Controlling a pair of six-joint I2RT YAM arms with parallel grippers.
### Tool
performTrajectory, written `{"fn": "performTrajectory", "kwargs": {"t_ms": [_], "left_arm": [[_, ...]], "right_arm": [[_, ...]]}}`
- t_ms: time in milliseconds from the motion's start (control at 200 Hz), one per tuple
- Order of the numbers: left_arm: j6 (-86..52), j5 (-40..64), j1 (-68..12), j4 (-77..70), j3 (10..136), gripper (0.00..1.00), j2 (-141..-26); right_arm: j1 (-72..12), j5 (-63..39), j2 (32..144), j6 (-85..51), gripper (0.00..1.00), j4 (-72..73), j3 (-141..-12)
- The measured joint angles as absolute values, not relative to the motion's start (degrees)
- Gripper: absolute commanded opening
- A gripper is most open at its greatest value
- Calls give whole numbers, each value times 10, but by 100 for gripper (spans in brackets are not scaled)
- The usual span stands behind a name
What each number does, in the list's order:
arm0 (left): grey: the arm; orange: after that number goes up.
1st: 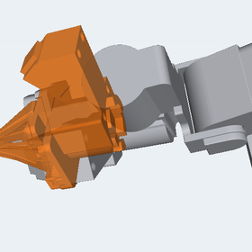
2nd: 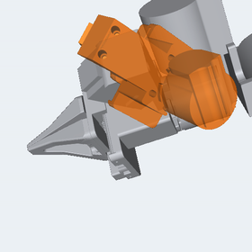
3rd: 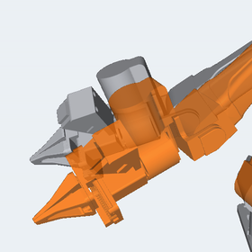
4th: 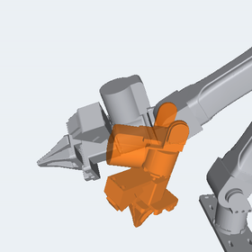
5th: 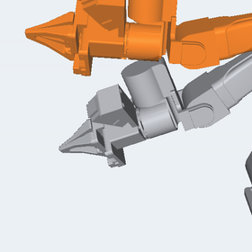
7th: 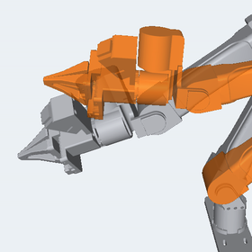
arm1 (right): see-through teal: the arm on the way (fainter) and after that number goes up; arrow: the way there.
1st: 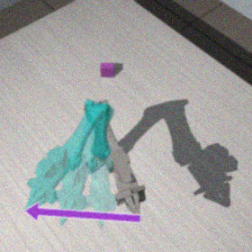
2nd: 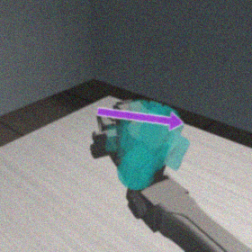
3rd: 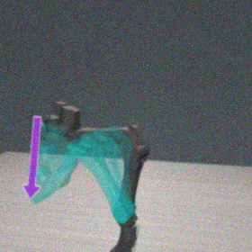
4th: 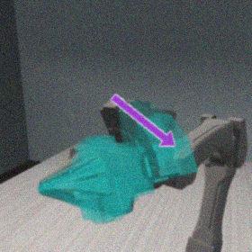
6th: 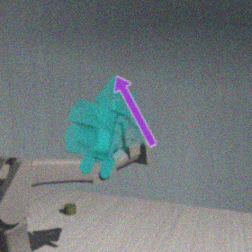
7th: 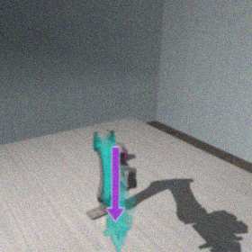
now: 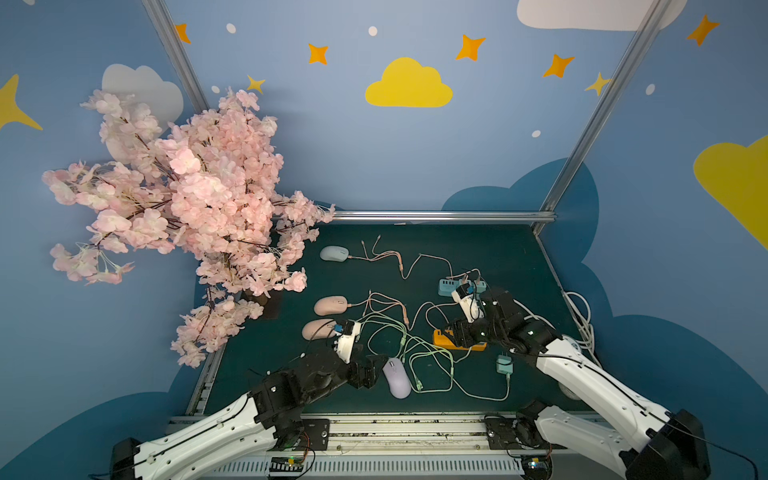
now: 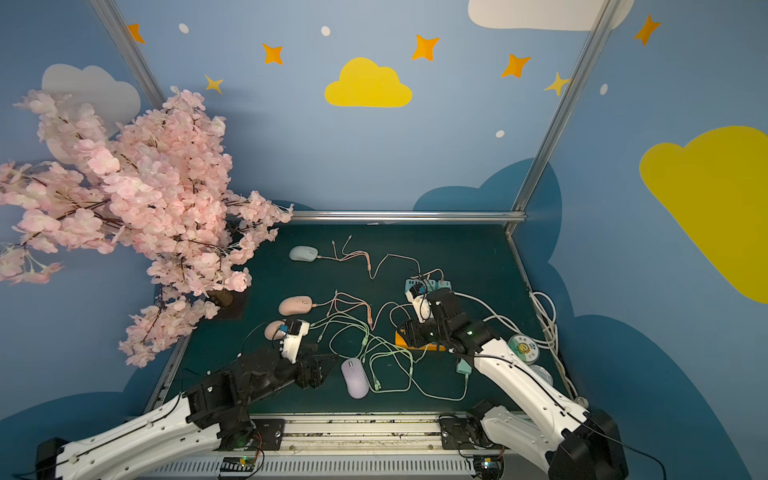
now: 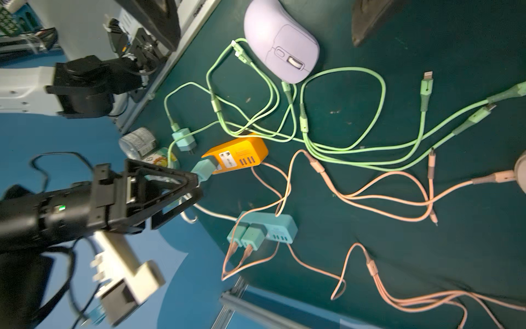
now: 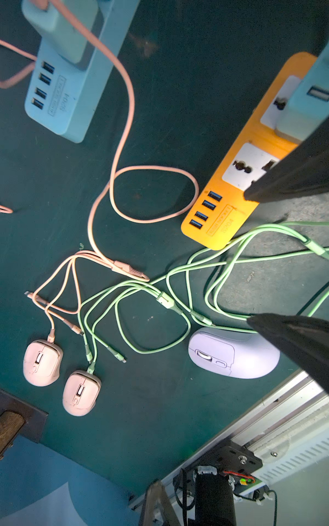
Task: Unplug the wireless mouse
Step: Remove the plug from the socket.
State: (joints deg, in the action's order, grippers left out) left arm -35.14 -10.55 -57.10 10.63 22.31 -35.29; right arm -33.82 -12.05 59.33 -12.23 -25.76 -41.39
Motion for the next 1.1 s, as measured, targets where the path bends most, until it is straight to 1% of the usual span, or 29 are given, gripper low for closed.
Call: {"fn": "performTrajectory", "kwargs": {"t_ms": [115,190,265,431,541,631,671,711,726,791,866,931,1096], "left_arm": [[-323,-61,-547,56,252,92,-500],[-303,-35,-543,25,282,91,-585],[-283,-6,-540,-2,326,90,-666],[-243,47,-533,-46,444,86,-817],[-213,71,-527,-64,495,83,-886],[-189,75,-524,-41,552,78,-944],[-178,75,-522,-25,585,78,-973],[-166,72,-521,-13,614,78,-999],[-164,71,-521,-10,623,78,-1006],[-148,66,-521,7,655,78,-1037],[-131,58,-521,31,681,77,-1067],[-118,49,-521,49,696,77,-1091],[-92,28,-525,81,713,77,-1125]], "right_arm": [[-335,-113,596,-131,63,-284,-422],[-331,-96,588,-138,64,-306,-428],[-321,-60,575,-154,66,-335,-441],[-289,67,579,-212,66,-424,-513],[-263,98,578,-221,68,-447,-526],[-242,93,581,-218,73,-462,-522],[-235,82,582,-216,77,-463,-519],[-231,68,584,-211,78,-463,-515],[-229,60,585,-210,81,-462,-513],[-229,33,586,-205,82,-453,-498],[-229,-2,589,-203,80,-441,-477],[-229,-23,601,-203,75,-432,-464],[-229,-37,632,-208,68,-410,-444]]}}
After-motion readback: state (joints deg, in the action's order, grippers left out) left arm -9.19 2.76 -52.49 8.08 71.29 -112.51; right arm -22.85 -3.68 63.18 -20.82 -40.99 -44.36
